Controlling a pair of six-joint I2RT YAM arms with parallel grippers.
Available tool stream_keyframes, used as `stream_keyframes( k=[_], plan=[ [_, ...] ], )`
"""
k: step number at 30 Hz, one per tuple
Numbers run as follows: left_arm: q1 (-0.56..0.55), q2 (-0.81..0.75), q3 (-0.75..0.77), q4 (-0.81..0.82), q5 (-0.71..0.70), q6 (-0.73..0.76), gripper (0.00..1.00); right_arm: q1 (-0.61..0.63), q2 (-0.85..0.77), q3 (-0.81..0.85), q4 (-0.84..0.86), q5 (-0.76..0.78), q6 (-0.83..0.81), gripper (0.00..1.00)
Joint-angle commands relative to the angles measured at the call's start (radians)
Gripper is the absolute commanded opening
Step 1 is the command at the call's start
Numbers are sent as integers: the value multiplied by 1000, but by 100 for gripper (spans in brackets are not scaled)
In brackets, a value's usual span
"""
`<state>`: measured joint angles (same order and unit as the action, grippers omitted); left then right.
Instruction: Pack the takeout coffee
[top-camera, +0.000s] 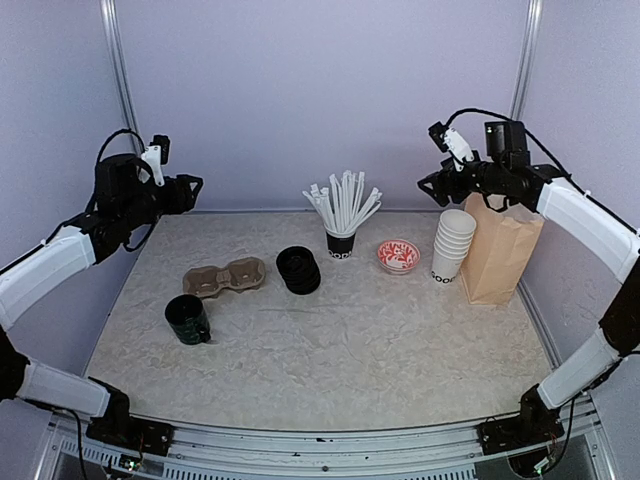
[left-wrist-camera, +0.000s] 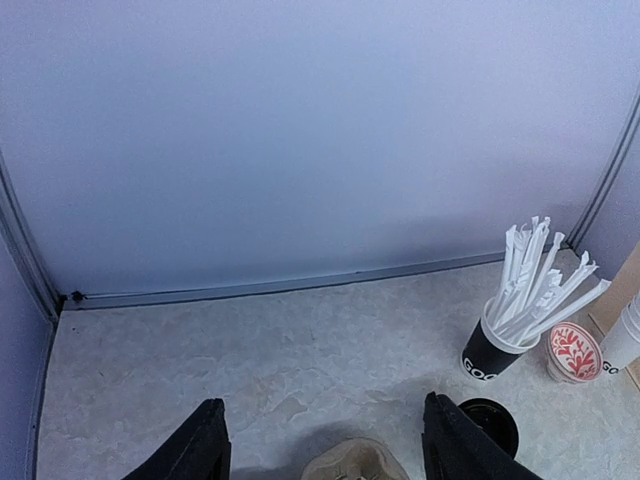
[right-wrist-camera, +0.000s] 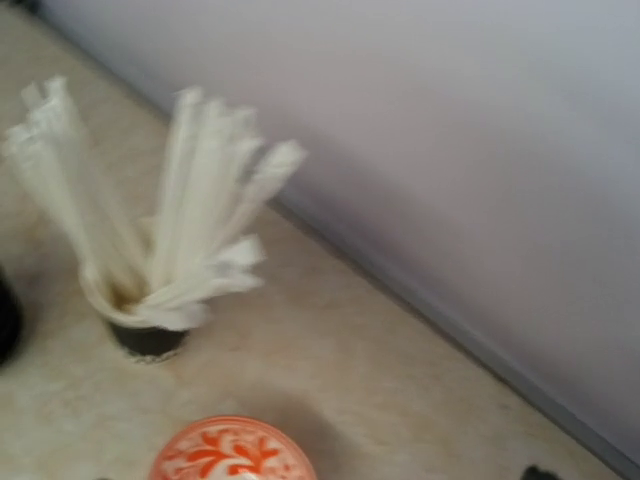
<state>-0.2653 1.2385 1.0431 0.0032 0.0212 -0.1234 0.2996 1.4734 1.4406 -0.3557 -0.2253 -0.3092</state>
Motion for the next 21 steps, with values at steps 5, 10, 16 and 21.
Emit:
stream_keyframes(
  k=[5,10,16,21],
  plan=[
    [9,29,-34,116,207,-56,62,133,212,243,-216,27,-116,90],
    [-8,43,-34,128,257,-60,60,169,332,363,-289,144,-154,73],
    [-46,51,-32,126,273,-43,60,183,445,459,-396,285,-151,55],
    [-64,54,-31,123,279,-36,60,167,453,449,-434,339,-131,50]
  ],
)
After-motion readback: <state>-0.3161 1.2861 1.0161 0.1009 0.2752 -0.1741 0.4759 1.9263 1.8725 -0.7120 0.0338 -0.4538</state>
